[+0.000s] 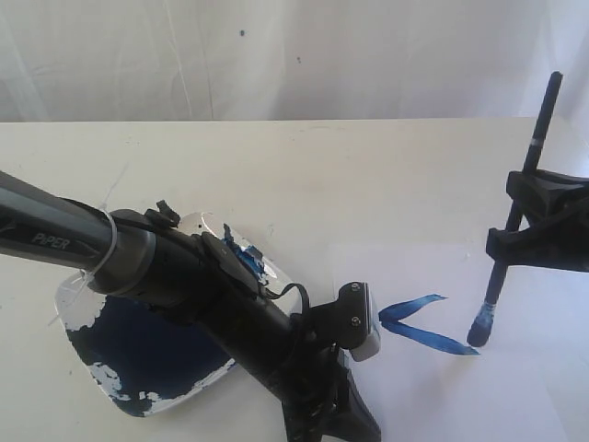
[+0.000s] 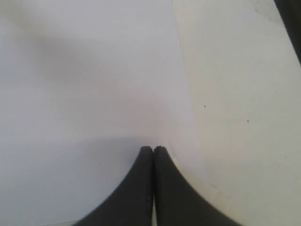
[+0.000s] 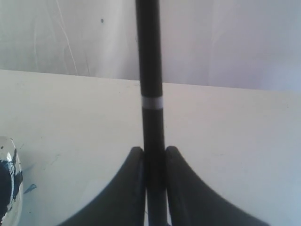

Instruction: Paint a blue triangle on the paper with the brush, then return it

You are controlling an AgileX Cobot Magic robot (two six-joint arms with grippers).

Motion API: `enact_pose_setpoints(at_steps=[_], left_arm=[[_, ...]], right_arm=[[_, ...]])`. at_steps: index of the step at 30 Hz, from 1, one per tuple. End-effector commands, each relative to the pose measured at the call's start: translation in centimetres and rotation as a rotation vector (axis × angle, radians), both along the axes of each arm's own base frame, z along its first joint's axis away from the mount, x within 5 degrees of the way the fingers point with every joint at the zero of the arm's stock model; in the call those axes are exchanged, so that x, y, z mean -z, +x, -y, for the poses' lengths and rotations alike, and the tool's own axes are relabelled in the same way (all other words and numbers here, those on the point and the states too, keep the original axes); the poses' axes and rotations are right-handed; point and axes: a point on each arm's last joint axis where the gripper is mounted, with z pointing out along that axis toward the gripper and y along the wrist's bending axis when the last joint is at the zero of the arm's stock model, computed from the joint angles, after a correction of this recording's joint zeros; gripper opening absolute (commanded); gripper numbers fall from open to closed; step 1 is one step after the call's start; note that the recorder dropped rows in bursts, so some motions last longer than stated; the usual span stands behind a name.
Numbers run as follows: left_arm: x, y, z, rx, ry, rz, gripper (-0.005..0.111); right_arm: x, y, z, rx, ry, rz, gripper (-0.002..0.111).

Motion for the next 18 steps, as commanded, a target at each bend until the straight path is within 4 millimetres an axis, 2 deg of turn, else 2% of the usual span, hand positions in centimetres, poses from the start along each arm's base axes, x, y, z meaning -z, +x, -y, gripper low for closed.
enact_pose_setpoints(at_steps=[1, 14, 18], left_arm=[[0.9, -0.5, -0.3, 0.036, 0.037, -0.008, 0.000], [0.9, -0.5, -0.3, 0.034, 0.038, -0.005, 0.000], [0.9, -0.5, -0.3, 0.034, 0.038, -0.005, 0.000]], right_arm=[[-0.7, 0.0, -0.1, -0.007, 0.025, 0.055, 0.000], [-2.1, 0.0, -0.4, -0.035, 0.094, 0.201, 0.000], [-2.1, 0.5, 0.0, 0.025, 0.169, 0.180, 0.000]])
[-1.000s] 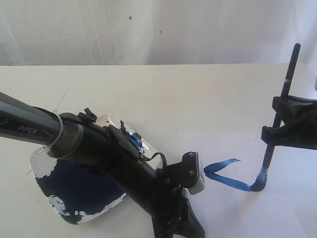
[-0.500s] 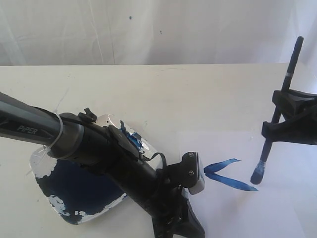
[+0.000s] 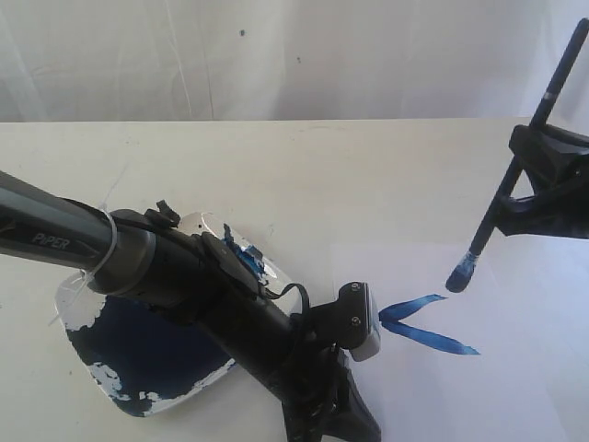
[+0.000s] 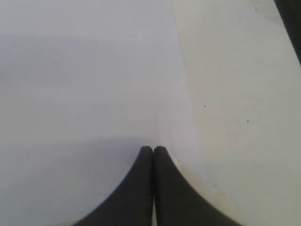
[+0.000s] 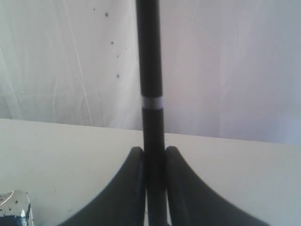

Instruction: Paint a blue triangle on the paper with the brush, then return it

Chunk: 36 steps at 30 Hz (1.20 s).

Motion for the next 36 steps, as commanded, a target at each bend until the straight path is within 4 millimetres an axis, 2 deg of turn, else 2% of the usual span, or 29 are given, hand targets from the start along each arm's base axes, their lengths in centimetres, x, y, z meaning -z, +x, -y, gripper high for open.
enact_pose_setpoints(at_steps=[1, 6, 10, 18, 27, 36], left_arm=[[0.9, -0.5, -0.3, 0.034, 0.038, -0.005, 0.000], [0.9, -0.5, -0.3, 0.034, 0.038, -0.005, 0.000], [0.9, -0.5, -0.3, 0.034, 0.038, -0.005, 0.000], [0.9, -0.5, -0.3, 0.034, 0.038, -0.005, 0.000], [0.9, -0.5, -0.3, 0.034, 0.038, -0.005, 0.000], [0.9, -0.5, -0.3, 0.034, 0.038, -0.005, 0.000]], right_arm=[[-0.3, 0.7, 0.4, 0.063, 0.096, -0.010, 0.000], [-0.3, 2.3, 0.4, 0.127, 0.145, -0.061, 0.000], [0.7, 3.5, 0.0, 0.132, 0.121, -0.120, 0.000], [1.8, 4.8, -0.3, 0.146, 0.122, -0.149, 0.000], [2.6, 5.3, -0.5, 0.149, 0.087, -0.175, 0.000], [2.3, 5.4, -0.3, 0.170, 0.121, -0.157, 0.000]])
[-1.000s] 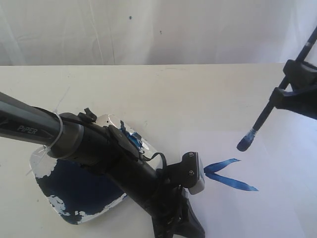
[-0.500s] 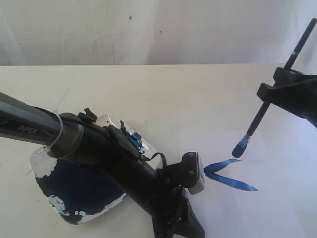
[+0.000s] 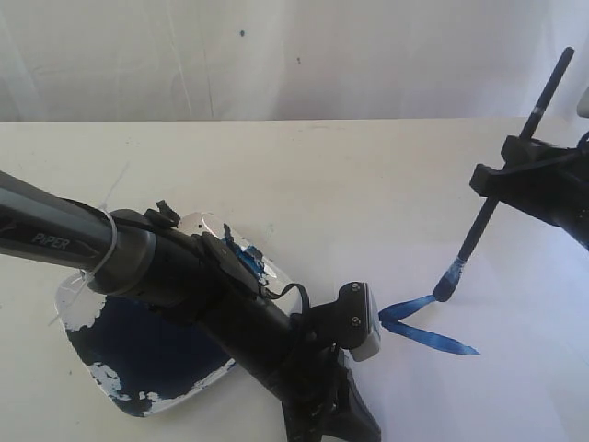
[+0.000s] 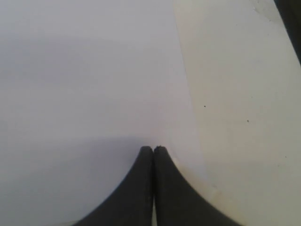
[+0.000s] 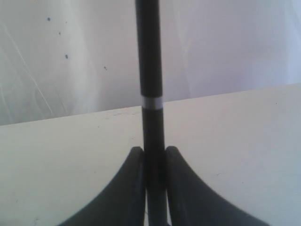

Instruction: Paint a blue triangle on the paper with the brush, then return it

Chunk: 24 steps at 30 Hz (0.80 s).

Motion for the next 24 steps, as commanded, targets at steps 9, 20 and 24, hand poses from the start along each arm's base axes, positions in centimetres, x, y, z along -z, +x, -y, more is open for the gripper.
enact_pose_setpoints(at_steps=[9, 20, 24], left_arm=[[0.9, -0.5, -0.3, 0.034, 0.038, -0.005, 0.000], [0.9, -0.5, -0.3, 0.034, 0.038, -0.005, 0.000], [0.9, -0.5, -0.3, 0.036, 0.037, -0.008, 0.000]], right_arm=[[0.0, 0.6, 0.0, 0.026, 0.020, 0.030, 0.000], [0.9, 0.7, -0.1, 0.023, -0.002, -0.043, 0.000], [0.9, 0.4, 0.0, 0.021, -0.011, -0.079, 0.000]])
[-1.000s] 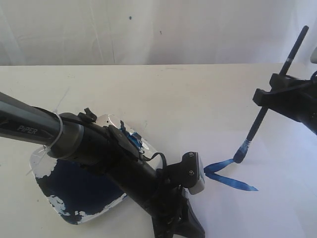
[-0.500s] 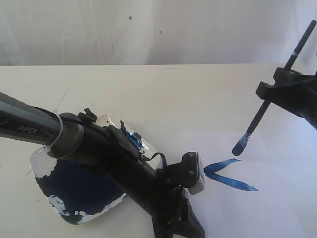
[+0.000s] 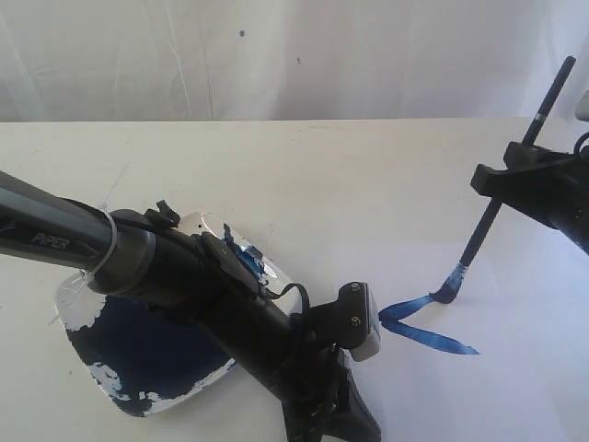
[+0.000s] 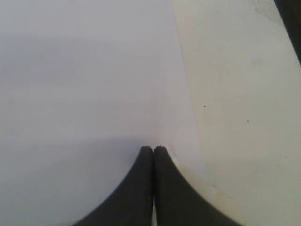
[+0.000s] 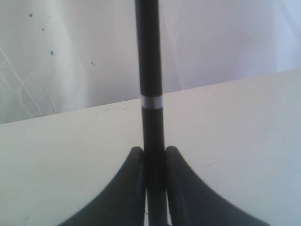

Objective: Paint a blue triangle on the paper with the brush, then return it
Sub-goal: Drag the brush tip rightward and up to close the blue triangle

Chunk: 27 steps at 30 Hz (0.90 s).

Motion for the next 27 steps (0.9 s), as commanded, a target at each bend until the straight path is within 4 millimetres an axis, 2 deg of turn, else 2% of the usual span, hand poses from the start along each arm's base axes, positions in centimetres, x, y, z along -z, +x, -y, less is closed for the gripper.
enact_pose_setpoints(at_steps=[1, 13, 27], left_arm=[[0.9, -0.5, -0.3, 0.036, 0.037, -0.008, 0.000], [0.8, -0.7, -0.3, 0.053, 0.028, -0.030, 0.000], [0.8, -0.7, -0.3, 0.053, 0.028, -0.030, 0.000]], right_arm=[[0.0, -0.4, 0.0, -0.008, -0.020, -0.037, 0.000], [-1.4, -2.2, 0.7, -0.010, -0.069, -0.091, 0.000], [-1.7, -3.0, 0.9, -0.024, -0.084, -0.124, 0.000]])
